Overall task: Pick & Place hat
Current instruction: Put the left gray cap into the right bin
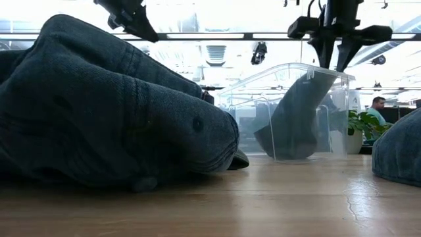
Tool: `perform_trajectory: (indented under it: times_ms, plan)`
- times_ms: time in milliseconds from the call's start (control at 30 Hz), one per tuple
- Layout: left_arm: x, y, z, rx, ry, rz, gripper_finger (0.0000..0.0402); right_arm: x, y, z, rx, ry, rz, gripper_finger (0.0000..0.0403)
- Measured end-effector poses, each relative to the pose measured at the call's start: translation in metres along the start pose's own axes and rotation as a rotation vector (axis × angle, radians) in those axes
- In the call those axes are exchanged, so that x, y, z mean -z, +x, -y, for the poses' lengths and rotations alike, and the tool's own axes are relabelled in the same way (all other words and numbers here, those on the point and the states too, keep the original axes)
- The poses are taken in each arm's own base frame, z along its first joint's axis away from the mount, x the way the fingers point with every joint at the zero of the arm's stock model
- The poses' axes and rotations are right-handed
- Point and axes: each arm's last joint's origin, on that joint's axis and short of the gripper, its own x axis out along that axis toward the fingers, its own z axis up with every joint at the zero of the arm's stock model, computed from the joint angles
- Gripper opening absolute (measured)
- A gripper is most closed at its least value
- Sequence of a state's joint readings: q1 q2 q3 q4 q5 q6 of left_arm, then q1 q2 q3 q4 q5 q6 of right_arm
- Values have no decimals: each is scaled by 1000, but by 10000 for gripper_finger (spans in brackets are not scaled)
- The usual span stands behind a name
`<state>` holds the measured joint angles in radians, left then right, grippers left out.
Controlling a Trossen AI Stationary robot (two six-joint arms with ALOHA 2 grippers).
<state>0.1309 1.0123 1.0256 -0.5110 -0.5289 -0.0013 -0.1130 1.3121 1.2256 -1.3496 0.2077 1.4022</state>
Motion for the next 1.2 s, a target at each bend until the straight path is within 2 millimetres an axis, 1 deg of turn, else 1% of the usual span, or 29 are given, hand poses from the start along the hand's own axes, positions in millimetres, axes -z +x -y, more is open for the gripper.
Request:
perform_trajectory:
  times_ms: [133,367,633,700,833,1067,1200]
  plan:
    - [1,5,3,-4,-20,-16,110,-3,2,1,-11,-27,-74,154]
    - [2,11,6,-6,-42,-32,110,-4,4,-7,-85,-63,-65,161]
    - [2,11,6,-14,-77,-32,110,4,28,-1,-34,-43,-125,137]
    - [2,11,6,-15,-91,-32,110,4,31,-6,-78,-39,-126,129]
    - [2,11,6,-16,-105,-32,110,3,30,-10,-158,-12,-116,101]
    - [2,11,6,-17,-131,-33,110,3,34,-16,-220,29,-117,21]
    - [2,11,6,-18,-143,-36,110,5,32,-17,-241,35,-184,15]
